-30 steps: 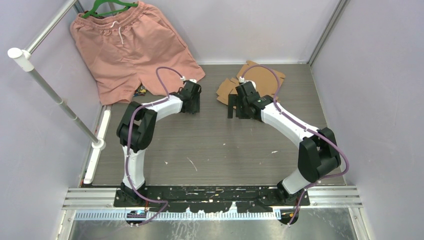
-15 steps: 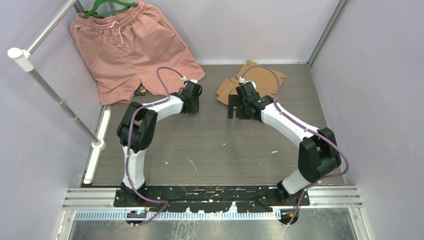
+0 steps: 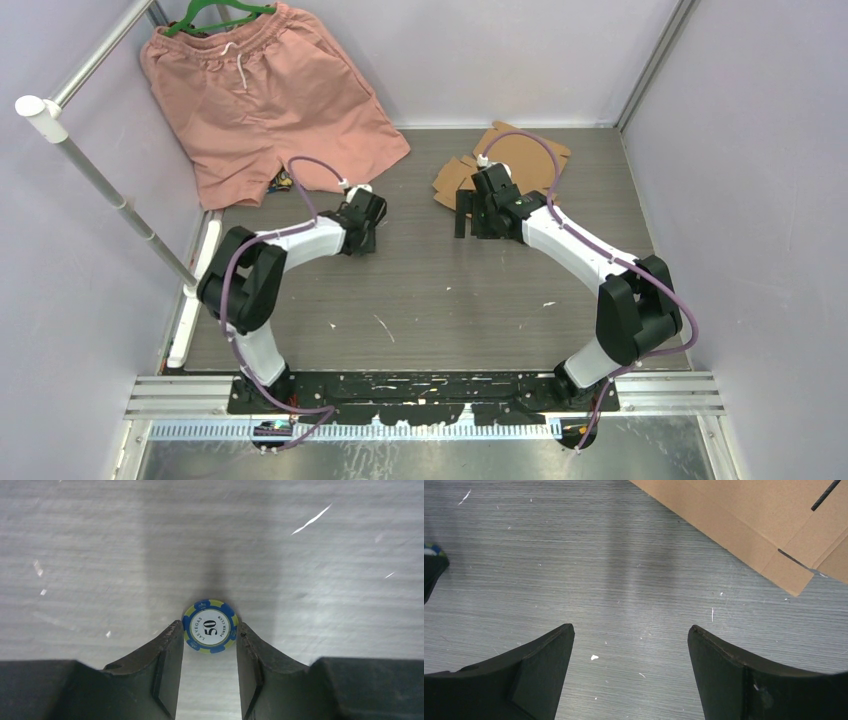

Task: Fold the paper box
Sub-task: Move the product to the center of the board.

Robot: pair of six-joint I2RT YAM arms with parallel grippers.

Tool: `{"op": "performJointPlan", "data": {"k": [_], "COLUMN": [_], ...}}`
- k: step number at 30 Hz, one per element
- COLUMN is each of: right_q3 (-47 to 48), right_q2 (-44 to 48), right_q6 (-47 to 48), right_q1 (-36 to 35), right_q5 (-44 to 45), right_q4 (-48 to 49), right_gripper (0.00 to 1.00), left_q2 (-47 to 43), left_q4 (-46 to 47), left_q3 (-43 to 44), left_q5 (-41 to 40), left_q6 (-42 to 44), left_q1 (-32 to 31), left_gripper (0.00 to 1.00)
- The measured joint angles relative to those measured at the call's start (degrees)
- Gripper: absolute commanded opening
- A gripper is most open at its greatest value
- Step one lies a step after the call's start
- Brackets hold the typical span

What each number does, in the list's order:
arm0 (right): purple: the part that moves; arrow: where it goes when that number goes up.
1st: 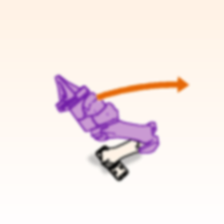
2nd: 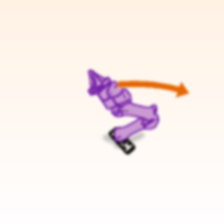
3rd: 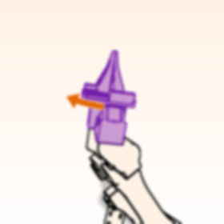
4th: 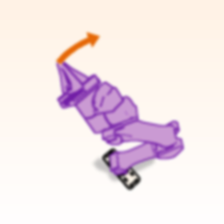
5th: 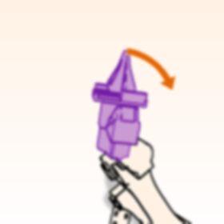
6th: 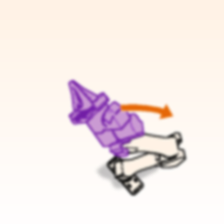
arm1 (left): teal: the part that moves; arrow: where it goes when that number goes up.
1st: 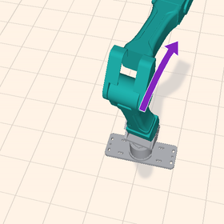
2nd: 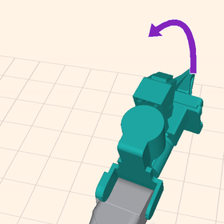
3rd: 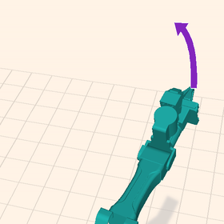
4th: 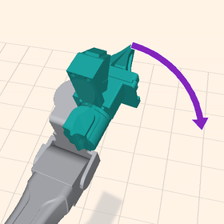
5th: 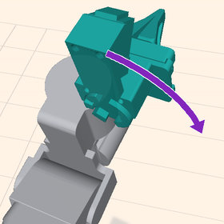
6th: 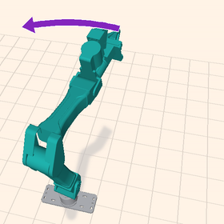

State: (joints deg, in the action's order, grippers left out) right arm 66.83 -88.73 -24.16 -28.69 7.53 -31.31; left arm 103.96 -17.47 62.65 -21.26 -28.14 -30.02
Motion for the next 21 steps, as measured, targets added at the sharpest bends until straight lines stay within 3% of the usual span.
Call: {"op": "performJointPlan", "data": {"k": [6, 10, 21], "right_q3": [0.0, 0.0, -0.2], "right_q2": [0.0, 0.0, 0.0], "right_q6": [-0.5, -1.4, -3.0], "right_q1": [0.0, 0.0, 0.0], "right_q5": [-1.4, -2.6, -4.7], "right_q4": [0.1, 0.5, 1.9], "right_gripper": [0.88, 0.87, 0.87], "left_q2": [-8.1, -12.5, -17.8], "left_q4": [-2.1, -4.9, -9.4], "left_q3": [-8.9, -12.7, -13.2], "left_q5": [-0.8, 0.0, 3.5], "left_q6": [-0.7, -2.2, -2.2], "left_q1": [2.7, 8.1, 21.5], "left_gripper": [0.41, 0.42, 0.43]}}
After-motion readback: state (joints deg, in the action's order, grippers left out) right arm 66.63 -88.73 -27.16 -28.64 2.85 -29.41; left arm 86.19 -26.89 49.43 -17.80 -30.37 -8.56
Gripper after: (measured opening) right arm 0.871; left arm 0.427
